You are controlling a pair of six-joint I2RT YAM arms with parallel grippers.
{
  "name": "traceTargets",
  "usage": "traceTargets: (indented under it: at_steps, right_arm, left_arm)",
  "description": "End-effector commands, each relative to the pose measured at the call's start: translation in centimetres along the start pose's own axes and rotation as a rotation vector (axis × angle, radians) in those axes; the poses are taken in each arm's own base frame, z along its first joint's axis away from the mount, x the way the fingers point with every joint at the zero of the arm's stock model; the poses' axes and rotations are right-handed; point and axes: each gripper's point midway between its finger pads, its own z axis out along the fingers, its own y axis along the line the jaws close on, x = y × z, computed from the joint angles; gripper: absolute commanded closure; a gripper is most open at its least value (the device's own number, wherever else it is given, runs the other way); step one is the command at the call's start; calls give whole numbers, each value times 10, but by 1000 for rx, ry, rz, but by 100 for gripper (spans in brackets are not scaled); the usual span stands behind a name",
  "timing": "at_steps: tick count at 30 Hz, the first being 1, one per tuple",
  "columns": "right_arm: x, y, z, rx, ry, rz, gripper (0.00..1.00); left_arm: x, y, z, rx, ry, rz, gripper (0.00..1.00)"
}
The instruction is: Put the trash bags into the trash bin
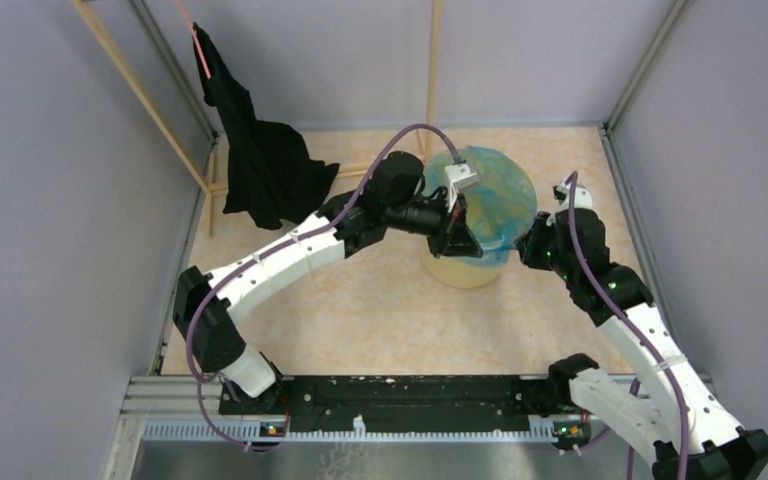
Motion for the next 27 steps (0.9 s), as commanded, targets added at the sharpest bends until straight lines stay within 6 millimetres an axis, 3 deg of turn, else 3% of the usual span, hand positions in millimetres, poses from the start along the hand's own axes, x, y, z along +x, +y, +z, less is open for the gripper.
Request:
traceTargets:
  at_steps: [1,5,11,15,20,22,27]
  right_arm:
    - [-11,3,-1,-13,-46,33,85]
    - [-12,3,-1,-6,-51,44,73]
    - [-24,-14,-10,92,-77,10,58]
    - [-55,-11,-35,94,-131,-72,46]
    - [-101,9,-57,26,-205,-230,21]
    - [-115,22,-55,-16,-205,-295,13]
    - [-146,39,-26,4,-169,-398,12]
  left_arm:
    - [4,-9,-1,-12,-43,48,100]
    - [34,-5,3,-59,-13,25,100]
    - [61,30,-2,-254,-38,-12,100]
    - [67,46,-2,-323,-35,-12,100]
    - [65,52,-3,-353,-41,12,98]
    - [65,53,-3,-354,-42,18,97]
    - [71,53,-3,-354,-37,8,97]
